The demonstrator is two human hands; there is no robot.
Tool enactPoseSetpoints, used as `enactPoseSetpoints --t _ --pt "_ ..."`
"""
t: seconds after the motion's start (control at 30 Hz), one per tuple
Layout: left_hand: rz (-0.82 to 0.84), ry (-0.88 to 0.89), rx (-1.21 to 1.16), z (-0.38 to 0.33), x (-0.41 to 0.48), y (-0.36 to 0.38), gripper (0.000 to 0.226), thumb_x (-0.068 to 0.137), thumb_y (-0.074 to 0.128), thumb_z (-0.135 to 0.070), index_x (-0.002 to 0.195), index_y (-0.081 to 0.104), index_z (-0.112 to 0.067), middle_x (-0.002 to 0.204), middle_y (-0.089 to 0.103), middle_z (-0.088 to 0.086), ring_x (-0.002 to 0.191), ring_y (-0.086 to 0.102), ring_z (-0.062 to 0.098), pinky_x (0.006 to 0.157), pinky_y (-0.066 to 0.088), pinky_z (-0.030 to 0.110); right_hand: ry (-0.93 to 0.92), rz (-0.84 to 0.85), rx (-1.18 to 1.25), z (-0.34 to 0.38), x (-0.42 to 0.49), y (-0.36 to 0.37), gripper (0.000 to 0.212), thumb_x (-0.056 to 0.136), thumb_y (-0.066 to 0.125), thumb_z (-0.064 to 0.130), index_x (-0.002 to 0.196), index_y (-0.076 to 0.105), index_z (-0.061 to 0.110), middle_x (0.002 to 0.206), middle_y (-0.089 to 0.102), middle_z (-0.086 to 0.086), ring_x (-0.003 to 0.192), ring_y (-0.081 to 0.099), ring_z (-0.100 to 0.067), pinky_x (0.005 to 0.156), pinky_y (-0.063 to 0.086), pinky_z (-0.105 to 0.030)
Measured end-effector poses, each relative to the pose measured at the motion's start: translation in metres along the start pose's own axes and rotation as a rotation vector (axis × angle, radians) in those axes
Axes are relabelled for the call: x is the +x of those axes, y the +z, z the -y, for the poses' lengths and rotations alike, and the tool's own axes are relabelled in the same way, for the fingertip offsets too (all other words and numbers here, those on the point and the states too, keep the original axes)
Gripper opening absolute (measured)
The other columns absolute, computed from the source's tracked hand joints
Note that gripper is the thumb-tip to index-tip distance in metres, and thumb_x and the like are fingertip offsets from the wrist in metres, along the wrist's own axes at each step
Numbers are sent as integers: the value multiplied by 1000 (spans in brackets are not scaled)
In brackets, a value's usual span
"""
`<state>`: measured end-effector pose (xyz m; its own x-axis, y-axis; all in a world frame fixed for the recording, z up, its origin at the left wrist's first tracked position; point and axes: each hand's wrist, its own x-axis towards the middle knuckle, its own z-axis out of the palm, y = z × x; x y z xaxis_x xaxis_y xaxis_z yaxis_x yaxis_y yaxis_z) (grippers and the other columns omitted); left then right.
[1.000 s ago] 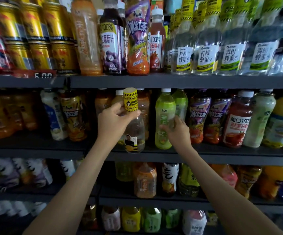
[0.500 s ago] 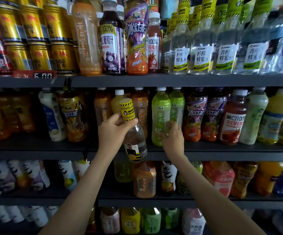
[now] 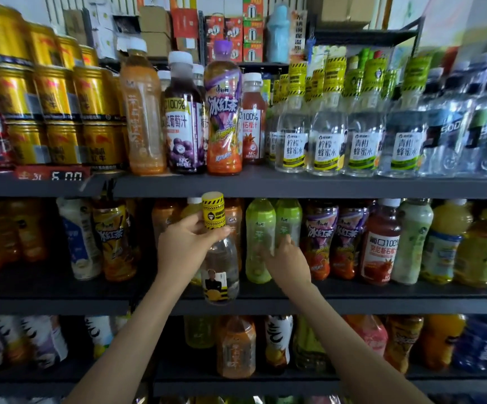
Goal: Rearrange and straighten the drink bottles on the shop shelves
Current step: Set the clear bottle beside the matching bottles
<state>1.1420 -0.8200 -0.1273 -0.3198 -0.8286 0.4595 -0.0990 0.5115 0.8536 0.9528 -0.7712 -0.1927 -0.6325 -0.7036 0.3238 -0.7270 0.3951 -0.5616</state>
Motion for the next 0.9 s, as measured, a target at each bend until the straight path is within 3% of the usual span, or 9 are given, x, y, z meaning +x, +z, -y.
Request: enactPoseSetpoints --t 0.1,0.17,0.27,0.37,0.5,0.63,0.77,0.9 --pt "29 36 -2 -31 6 -2 26 68 81 -36 91 70 -41 83 72 -18 81 65 -8 80 49 19 -183 19 346 24 -18 -49 37 91 53 47 103 56 12 83 61 1 73 59 -13 62 46 -21" --pt "34 78 5 -53 7 -2 27 68 81 -40 92 71 -40 83 72 -20 81 65 -9 79 49 18 -332 107 464 38 -33 -80 39 84 58 52 104 55 19 87 61 5 78 59 -9 66 45 -18" --pt "56 158 -46 -84 5 2 27 69 80 -38 95 73 -36 85 72 -22 83 64 -11 76 46 14 -488 163 444 51 -45 -106 50 76 65 57 115 49 29 100 62 15 91 59 4 76 44 -10" --pt "95 206 -104 -109 7 10 21 73 78 -33 93 72 -35 85 72 -21 81 65 -8 74 47 14 -496 109 496 54 -46 -123 42 75 74 43 109 51 34 97 65 14 89 60 5 74 44 -9" --pt "91 224 -181 -136 18 21 18 74 77 -33 92 73 -31 83 73 -15 78 69 -1 79 54 27 -493 11 484 58 -39 -143 60 65 80 45 114 47 36 104 61 20 94 57 9 76 45 -9" --pt "146 323 -237 -159 25 28 15 80 72 -31 93 68 -36 86 74 -14 82 68 -1 82 52 24 -458 -133 520 61 -25 -160 61 65 82 42 111 42 36 96 57 29 86 54 19 70 41 -4" --pt "225 323 -173 -158 37 28 47 70 64 -59 114 56 -45 106 66 -22 102 59 -5 90 44 24 -393 -156 623 63 -11 -178 54 58 80 50 97 46 38 94 60 21 87 60 6 73 47 -12" --pt "432 181 -88 -139 41 31 59 59 62 -79 114 47 -65 127 55 -15 118 51 5 105 40 43 -373 -100 769 61 -1 -183 40 70 81 28 87 46 39 88 55 29 74 54 25 66 44 -1"
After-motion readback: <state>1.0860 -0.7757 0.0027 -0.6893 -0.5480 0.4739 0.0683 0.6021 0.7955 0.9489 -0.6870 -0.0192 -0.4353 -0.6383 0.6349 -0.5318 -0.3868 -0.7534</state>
